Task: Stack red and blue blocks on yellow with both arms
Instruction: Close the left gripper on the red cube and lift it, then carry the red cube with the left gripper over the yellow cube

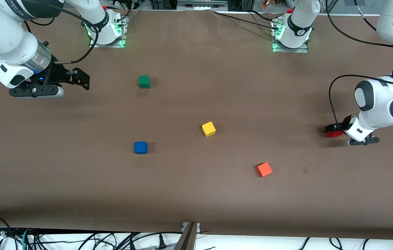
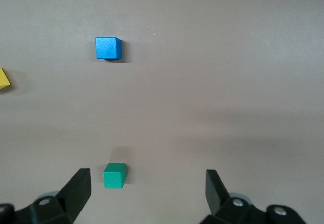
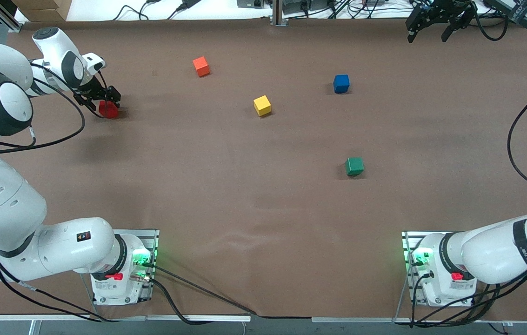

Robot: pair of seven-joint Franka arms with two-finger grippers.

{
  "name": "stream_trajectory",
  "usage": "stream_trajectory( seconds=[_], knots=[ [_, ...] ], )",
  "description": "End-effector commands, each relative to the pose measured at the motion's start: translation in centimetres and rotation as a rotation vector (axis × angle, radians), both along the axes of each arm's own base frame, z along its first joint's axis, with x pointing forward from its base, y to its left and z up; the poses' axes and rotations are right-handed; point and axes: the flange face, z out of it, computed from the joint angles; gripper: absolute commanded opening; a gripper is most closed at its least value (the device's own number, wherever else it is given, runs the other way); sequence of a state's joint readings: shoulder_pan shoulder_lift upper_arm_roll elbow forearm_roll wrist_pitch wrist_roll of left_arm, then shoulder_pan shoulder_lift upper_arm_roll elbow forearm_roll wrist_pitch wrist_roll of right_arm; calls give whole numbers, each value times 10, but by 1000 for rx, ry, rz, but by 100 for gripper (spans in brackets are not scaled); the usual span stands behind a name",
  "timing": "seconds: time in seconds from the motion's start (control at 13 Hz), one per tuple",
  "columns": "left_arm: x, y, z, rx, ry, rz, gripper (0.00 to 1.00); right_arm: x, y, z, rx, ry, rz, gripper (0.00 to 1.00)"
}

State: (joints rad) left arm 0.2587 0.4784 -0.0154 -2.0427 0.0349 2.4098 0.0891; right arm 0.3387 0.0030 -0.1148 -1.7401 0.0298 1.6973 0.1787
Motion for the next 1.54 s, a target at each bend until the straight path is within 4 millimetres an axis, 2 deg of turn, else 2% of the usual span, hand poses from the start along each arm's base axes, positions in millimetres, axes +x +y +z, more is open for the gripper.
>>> stream_trajectory(
  seconds=[0.0,0.15,0.38,0.54,0.62,0.85,0.92,1.08,1.31,1.46],
  knots=[
    [2,2,3,-6,-11,-121,62,0,-2,4,-2,5,-6,100],
    [0,13,4,-10,-11,-115,50,1,-3,3,-2,5,-8,100],
    [3,10,14,-18,-14,-99,41,1,-4,5,-1,3,-8,100],
    [21,-3,41,-28,-12,-111,40,2,-5,7,0,-3,3,100],
    [35,-25,61,-45,6,-118,40,2,-6,8,0,-3,0,100],
    [67,-107,119,-86,65,-85,36,2,-6,8,1,-5,-2,100],
    [73,-140,136,-100,70,-87,36,2,-7,8,1,-5,-3,100],
    [76,-221,168,-130,54,-73,36,2,-7,8,-1,-5,-3,100],
    [62,-349,192,-127,35,-13,36,2,-7,8,-1,-5,-3,100],
    [51,-420,193,-137,31,-21,36,2,-7,8,-1,-3,-3,100]
  ],
)
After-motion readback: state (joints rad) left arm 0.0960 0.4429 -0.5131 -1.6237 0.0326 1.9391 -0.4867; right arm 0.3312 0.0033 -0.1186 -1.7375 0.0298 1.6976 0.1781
